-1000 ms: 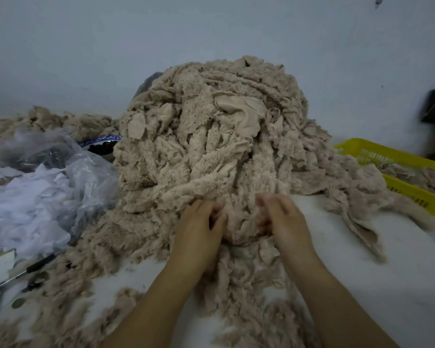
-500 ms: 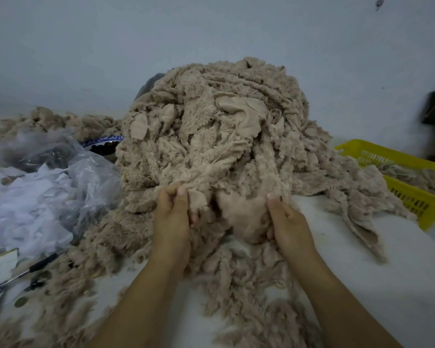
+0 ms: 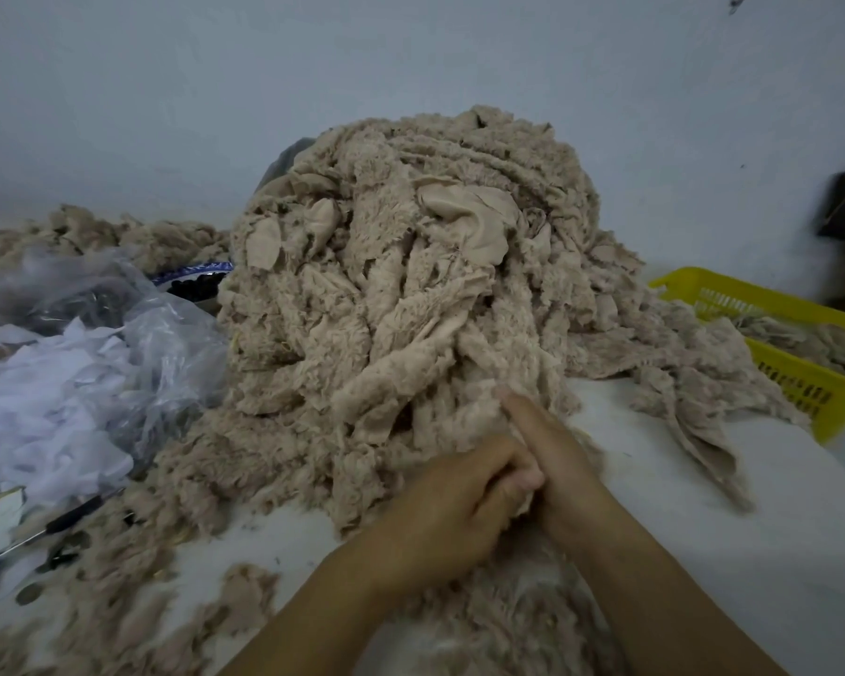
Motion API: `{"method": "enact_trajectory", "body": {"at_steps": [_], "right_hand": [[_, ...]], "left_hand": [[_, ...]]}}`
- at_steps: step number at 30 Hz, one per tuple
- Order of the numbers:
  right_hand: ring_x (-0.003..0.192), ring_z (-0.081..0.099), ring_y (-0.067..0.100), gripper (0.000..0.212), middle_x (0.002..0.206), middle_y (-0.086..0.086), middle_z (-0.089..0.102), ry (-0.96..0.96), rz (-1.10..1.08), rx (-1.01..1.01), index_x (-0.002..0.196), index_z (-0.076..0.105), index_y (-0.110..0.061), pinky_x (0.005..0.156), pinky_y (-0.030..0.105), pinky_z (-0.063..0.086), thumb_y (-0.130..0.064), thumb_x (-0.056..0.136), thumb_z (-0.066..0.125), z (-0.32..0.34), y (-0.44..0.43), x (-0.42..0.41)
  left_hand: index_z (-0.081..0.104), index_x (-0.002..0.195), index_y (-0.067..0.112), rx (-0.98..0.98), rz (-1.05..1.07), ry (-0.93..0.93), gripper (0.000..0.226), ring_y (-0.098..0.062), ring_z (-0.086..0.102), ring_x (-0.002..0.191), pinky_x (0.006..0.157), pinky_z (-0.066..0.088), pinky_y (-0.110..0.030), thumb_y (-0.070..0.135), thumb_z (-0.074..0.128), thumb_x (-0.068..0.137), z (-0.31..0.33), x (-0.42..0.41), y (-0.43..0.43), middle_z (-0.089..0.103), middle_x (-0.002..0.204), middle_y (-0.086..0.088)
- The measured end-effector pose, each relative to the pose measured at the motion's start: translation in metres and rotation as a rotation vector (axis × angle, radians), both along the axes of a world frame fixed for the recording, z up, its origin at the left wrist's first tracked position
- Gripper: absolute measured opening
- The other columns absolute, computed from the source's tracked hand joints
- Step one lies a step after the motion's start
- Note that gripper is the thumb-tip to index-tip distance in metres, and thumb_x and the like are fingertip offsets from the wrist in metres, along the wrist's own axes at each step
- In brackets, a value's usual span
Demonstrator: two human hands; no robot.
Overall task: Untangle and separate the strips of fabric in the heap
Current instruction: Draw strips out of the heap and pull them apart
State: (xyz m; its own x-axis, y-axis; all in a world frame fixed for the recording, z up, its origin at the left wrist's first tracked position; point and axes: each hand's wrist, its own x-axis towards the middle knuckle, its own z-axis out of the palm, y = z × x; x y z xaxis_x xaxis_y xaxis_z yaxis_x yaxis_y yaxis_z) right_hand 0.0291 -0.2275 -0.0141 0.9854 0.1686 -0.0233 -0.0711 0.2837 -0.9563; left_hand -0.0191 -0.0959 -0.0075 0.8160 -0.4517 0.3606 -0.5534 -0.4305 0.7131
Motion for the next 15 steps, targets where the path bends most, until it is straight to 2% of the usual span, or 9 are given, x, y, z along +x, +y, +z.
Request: {"method": "enact_trajectory", "body": {"at_steps": [2,5,8,10,11,13,15], "right_hand": [[0.077,0.071,-0.002,0.027,0.079,-0.020,0.074,-0.025,-0.062,-0.069,0.077,0.075,-0.042,0.070,0.025,0.056,-0.045,0.095,0.055,0.002,0.002,0.001],[0.088,0.073,0.011,0.034,0.092,-0.005,0.077,-0.103,-0.060,-0.125,0.088,0.078,-0.035,0.085,0.036,0.059,-0.060,0.086,0.055,0.004,0.008,-0.002],[0.096,0.072,0.020,0.059,0.098,0.004,0.076,-0.201,0.046,-0.251,0.100,0.076,-0.027,0.089,0.041,0.058,-0.078,0.079,0.054,-0.002,0.013,-0.009],[0.104,0.069,0.023,0.075,0.107,0.006,0.074,-0.180,0.055,-0.247,0.106,0.073,-0.027,0.090,0.044,0.056,-0.089,0.069,0.053,-0.004,0.014,-0.011],[0.106,0.068,0.015,0.072,0.108,-0.002,0.074,-0.152,0.028,-0.193,0.103,0.074,-0.035,0.091,0.040,0.054,-0.091,0.062,0.056,-0.004,0.013,-0.010],[0.100,0.069,0.002,0.049,0.102,-0.014,0.075,-0.089,-0.020,-0.078,0.089,0.076,-0.046,0.088,0.031,0.051,-0.083,0.059,0.066,0.001,0.011,-0.007],[0.096,0.072,0.009,0.029,0.100,-0.007,0.076,-0.041,-0.017,0.080,0.086,0.079,-0.039,0.079,0.029,0.055,-0.061,0.069,0.071,0.006,0.009,-0.005]], "left_hand": [[0.051,0.086,0.040,-0.133,0.096,0.020,0.018,0.002,0.055,0.065,0.061,0.040,-0.013,0.051,0.042,0.097,0.000,0.004,0.005,0.059,0.074,0.021],[0.052,0.081,0.032,-0.265,0.341,0.083,0.025,0.000,0.049,0.059,0.060,0.042,-0.023,0.045,0.045,0.102,-0.005,0.016,0.014,0.055,0.067,0.015],[0.055,0.078,0.025,-0.478,0.566,0.194,0.030,-0.011,0.055,0.068,0.066,0.047,-0.039,0.038,0.047,0.103,-0.005,0.026,0.022,0.058,0.070,0.007],[0.054,0.071,0.023,-0.675,0.701,0.223,0.038,-0.019,0.053,0.069,0.067,0.045,-0.039,0.041,0.047,0.103,-0.002,0.032,0.033,0.055,0.070,0.000],[0.053,0.067,0.025,-0.731,0.725,0.233,0.041,-0.019,0.049,0.067,0.066,0.042,-0.037,0.043,0.046,0.103,-0.001,0.033,0.038,0.052,0.066,0.002],[0.053,0.063,0.027,-0.728,0.695,0.260,0.044,-0.018,0.046,0.065,0.065,0.040,-0.038,0.044,0.047,0.103,-0.001,0.032,0.040,0.047,0.061,0.006],[0.053,0.063,0.028,-0.767,0.647,0.288,0.044,-0.015,0.049,0.059,0.060,0.042,-0.031,0.042,0.045,0.104,-0.001,0.030,0.033,0.047,0.057,0.008]]}}
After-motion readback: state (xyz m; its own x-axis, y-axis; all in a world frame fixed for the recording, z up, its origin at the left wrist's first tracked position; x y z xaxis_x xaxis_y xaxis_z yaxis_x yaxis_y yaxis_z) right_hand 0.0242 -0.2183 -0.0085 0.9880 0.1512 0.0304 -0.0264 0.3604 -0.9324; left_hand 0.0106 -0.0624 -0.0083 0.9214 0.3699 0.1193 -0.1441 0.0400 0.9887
